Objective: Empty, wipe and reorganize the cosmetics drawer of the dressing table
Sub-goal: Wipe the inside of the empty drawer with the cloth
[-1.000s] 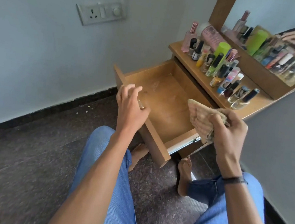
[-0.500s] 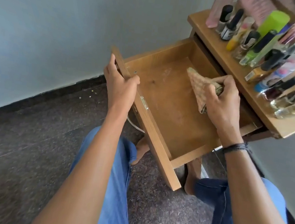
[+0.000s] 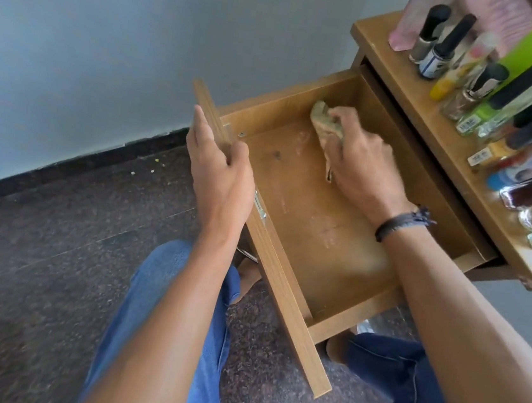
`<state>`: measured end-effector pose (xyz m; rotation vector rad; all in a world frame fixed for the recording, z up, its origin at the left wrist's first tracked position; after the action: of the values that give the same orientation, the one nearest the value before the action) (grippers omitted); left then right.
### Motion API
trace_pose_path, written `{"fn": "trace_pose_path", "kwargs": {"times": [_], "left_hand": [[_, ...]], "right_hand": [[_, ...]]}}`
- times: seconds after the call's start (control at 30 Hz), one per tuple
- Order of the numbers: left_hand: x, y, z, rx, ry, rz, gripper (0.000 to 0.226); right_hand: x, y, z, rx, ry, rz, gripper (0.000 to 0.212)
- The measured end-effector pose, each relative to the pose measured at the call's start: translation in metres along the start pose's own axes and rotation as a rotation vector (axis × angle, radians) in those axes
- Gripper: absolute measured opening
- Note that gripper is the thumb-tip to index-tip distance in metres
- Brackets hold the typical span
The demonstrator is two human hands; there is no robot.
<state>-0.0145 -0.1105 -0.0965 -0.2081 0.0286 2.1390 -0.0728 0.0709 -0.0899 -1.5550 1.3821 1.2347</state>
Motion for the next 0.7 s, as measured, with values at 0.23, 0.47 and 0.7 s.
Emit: {"fn": "trace_pose_path", "kwargs": {"times": [0.23,0.47,0.7], "left_hand": [[0.001,-0.001,0.001,0.017,-0.005,0.026,0.062],[0.0,-0.001,0.001,0.021,0.016,0.015,0.06],[-0.001,0.0,0.001,0.028,0.003,-0.001,0.06]], "right_hand": [[0.043,0.015,-0.01,-0.047,-0.071,-0.416,0.064],[0.058,-0.008,-0.049,-0.353,0.026,-0.419,0.053],[0.037,0.03,0.006,-0.117,0.015,-0.284,0.05]]}}
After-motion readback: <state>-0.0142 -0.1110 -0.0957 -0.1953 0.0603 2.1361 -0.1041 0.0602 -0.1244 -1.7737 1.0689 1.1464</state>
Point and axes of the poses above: each hand's wrist, its own y-axis towards the middle knuckle, its own x-axis out of the palm, z = x × y, the point moved 1 cm from there along y, towards the middle knuckle, and after that the axes turned 7 degrees about -y, right-handed, at the moved point
